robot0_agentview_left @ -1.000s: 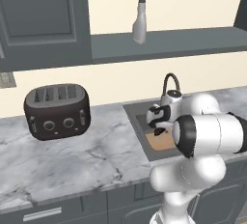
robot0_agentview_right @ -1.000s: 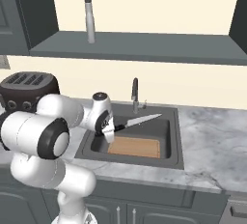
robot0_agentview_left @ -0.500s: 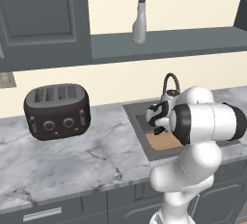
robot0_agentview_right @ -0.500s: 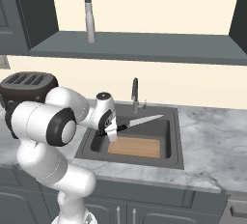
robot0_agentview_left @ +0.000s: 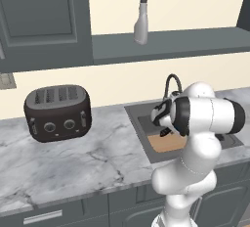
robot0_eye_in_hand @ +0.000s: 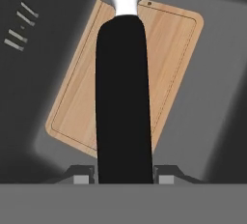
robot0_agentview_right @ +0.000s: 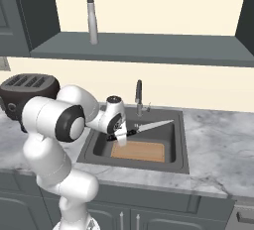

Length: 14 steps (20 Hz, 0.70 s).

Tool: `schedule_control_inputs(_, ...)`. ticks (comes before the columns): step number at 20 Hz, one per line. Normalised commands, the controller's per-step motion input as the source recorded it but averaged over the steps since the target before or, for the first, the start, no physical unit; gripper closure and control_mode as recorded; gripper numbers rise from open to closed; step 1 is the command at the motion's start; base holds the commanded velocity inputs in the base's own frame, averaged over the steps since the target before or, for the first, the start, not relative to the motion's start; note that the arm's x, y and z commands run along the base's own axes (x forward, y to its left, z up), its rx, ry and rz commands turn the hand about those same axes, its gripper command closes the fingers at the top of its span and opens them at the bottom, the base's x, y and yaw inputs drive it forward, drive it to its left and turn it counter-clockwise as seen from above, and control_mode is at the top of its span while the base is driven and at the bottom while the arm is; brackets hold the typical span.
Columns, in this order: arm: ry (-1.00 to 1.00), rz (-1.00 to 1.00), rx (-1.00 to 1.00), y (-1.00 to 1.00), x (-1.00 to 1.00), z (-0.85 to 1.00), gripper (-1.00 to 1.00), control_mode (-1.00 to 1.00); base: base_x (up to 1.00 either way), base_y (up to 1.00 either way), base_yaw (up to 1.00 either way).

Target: Move the cutting board and knife to the sink. Then move spray from the shelves to the counter.

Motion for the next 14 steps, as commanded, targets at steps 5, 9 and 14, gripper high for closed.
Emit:
schedule_control_inputs(5,0.00,0.00,0.00,-0.07,0.06,-0.18,1.00,-1.00,0.00,0.00,0.00)
schedule_control_inputs(9,0.00,0.00,0.00,0.00,0.08,-0.19,1.00,-1.00,0.00,0.00,0.00)
schedule_control_inputs(14,0.00,0.00,0.00,-0.01,0.12,-0.17,1.00,-1.00,0.00,0.00,0.00)
